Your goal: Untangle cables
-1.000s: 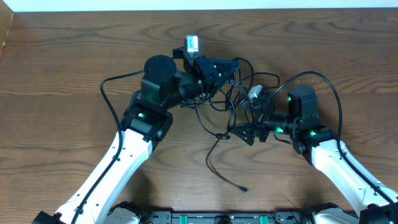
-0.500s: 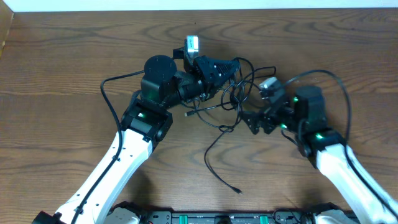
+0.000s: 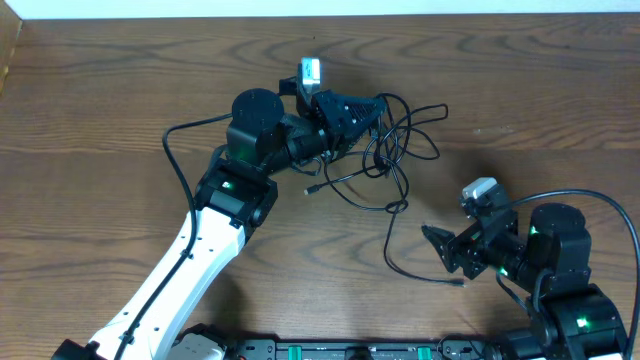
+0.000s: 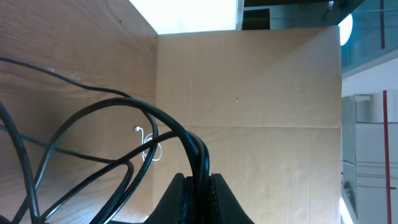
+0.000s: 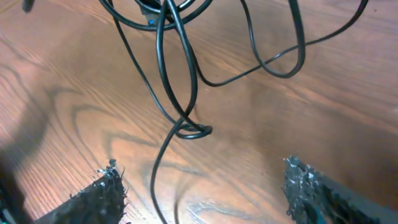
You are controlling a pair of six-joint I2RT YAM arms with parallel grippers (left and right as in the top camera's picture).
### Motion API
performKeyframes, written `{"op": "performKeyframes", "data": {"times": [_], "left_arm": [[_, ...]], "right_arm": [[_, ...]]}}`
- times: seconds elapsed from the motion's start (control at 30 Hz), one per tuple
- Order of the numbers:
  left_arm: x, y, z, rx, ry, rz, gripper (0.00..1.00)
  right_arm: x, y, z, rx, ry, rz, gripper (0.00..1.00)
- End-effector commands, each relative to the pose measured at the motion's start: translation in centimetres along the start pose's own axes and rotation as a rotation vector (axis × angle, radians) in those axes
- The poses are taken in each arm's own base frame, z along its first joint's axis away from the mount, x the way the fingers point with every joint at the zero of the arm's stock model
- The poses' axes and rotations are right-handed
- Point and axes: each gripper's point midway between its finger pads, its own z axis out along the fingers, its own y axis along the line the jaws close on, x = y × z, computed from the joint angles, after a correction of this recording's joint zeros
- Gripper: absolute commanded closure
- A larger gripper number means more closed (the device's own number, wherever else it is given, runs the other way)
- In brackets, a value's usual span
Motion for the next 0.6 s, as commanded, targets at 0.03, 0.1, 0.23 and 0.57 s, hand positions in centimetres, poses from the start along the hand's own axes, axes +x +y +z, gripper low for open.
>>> {"op": "performKeyframes", "data": {"times": [0.03, 0.1, 0.23, 0.57], "left_arm": [[0.1, -1.2, -0.4, 0.028, 0.002, 0.018, 0.92], [0.1, -1.2, -0.4, 0.028, 0.002, 0.018, 0.92], [0.1, -1.2, -0.4, 0.028, 0.002, 0.018, 0.92], [0.3, -1.3, -0.4, 0.029, 0.013, 0.018, 0.92]], "right_arm": [[1.1, -1.5, 1.6, 0.045, 0.017, -0.003, 0.25], [1.2, -2.5, 2.5, 0.076, 0.013, 0.007, 0.3], [0.7, -3.8, 4.4, 0.091, -0.017, 0.091, 0.35], [0.9, -0.8, 8.0, -0.199, 0.015, 0.157, 0.42]]}}
